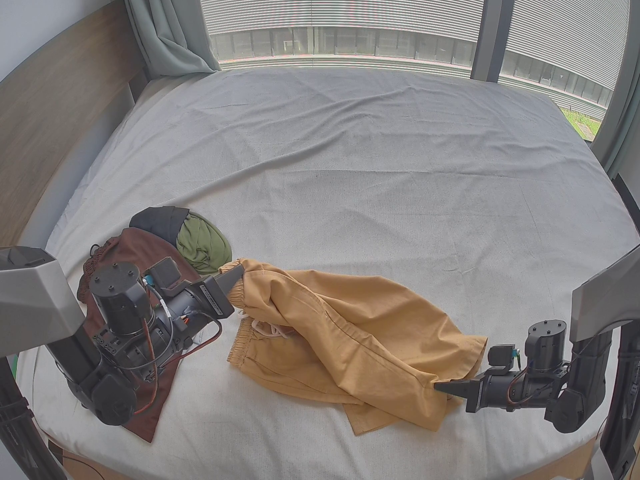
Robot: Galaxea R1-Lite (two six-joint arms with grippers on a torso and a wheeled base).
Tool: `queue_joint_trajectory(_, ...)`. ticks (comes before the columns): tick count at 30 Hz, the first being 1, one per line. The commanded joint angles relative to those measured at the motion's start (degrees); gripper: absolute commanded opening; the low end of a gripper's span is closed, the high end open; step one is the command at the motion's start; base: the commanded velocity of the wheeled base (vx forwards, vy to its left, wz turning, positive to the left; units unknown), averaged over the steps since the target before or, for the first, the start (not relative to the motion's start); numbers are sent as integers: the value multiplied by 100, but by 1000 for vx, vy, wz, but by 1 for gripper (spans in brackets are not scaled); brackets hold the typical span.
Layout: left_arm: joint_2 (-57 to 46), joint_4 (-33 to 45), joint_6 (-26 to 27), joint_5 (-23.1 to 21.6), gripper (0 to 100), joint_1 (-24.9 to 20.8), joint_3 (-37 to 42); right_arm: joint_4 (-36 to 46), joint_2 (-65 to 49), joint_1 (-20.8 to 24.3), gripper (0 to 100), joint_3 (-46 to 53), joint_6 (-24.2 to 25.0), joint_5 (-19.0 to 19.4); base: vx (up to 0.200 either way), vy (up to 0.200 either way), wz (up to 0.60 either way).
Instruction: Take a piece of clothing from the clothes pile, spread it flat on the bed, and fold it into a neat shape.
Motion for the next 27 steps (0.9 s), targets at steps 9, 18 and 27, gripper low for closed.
queue_joint_trajectory(9, 119, -1, -12, 0, 0, 85, -102, 5, -897, -778, 0, -404, 508, 30, 0, 0, 0)
queue_joint_trajectory(18, 207, -1, -21, 0, 0, 190, -128, 5, -1047, -1121, 0, -888, 1044, 39, 0, 0, 0)
queue_joint_trajectory(27, 207, -1, -39, 0, 0, 296, -146, 5, -1082, -1657, 0, -1292, 1449, 47, 0, 0, 0)
